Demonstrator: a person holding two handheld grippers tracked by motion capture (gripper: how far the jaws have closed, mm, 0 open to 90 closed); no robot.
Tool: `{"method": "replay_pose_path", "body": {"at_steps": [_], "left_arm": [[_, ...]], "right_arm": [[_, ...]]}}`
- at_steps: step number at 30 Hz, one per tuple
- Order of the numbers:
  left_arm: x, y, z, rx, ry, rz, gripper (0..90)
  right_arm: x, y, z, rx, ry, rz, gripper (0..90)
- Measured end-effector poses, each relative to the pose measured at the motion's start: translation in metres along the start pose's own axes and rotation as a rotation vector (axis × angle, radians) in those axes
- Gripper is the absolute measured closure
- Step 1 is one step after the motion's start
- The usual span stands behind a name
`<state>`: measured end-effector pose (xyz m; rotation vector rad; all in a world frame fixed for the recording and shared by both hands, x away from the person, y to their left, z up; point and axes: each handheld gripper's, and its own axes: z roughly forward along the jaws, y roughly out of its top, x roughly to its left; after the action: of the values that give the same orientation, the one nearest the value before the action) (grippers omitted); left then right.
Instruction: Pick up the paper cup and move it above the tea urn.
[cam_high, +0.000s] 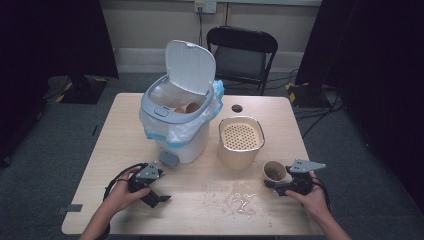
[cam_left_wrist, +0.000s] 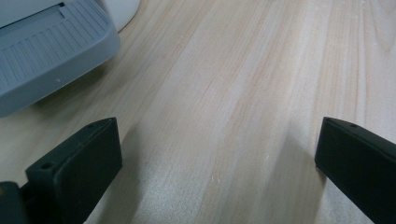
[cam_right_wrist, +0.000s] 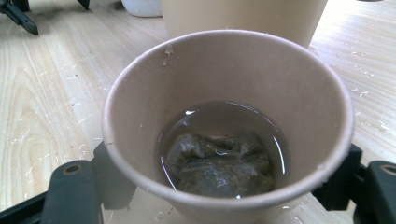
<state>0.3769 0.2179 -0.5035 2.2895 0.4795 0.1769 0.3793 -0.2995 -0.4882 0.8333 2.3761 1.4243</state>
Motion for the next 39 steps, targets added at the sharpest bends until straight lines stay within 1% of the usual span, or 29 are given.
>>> {"method": "replay_pose_path", "body": {"at_steps": [7, 16, 18, 20, 24, 29, 30, 35, 39], "left_arm": [[0.0, 0.0, 0.0, 0.0, -0.001, 0.0, 0.0], [0.0, 0.0, 0.0, 0.001, -0.001, 0.001, 0.0], [0.0, 0.0, 0.0, 0.001, -0.002, 0.001, 0.0], [0.0, 0.0, 0.0, 0.001, -0.001, 0.001, 0.0], [0.0, 0.0, 0.0, 0.001, -0.002, 0.001, 0.0], [0.0, 0.0, 0.0, 0.002, -0.001, 0.0, 0.0], [0.0, 0.0, 0.0, 0.003, -0.001, 0.001, 0.0], [0.0, 0.0, 0.0, 0.003, -0.001, 0.001, 0.0], [0.0, 0.0, 0.0, 0.001, -0.001, 0.001, 0.0]], "right_arm": [[0.0, -0.002, 0.001, -0.032, 0.0, -0.005, 24.9], [0.001, -0.002, 0.001, -0.044, -0.008, -0.002, 26.6], [0.002, -0.002, 0.001, -0.041, -0.015, -0.01, 27.3], [0.003, -0.002, 0.001, -0.042, -0.019, -0.003, 27.8], [0.003, -0.001, 0.0, -0.036, -0.029, -0.021, 28.7], [0.002, 0.002, -0.002, -0.014, -0.047, -0.027, 28.8], [0.001, 0.003, -0.002, -0.014, -0.046, -0.024, 28.9], [-0.001, 0.009, -0.005, 0.006, -0.073, -0.034, 29.2], [-0.003, 0.014, -0.005, 0.008, -0.084, -0.036, 29.3]]}}
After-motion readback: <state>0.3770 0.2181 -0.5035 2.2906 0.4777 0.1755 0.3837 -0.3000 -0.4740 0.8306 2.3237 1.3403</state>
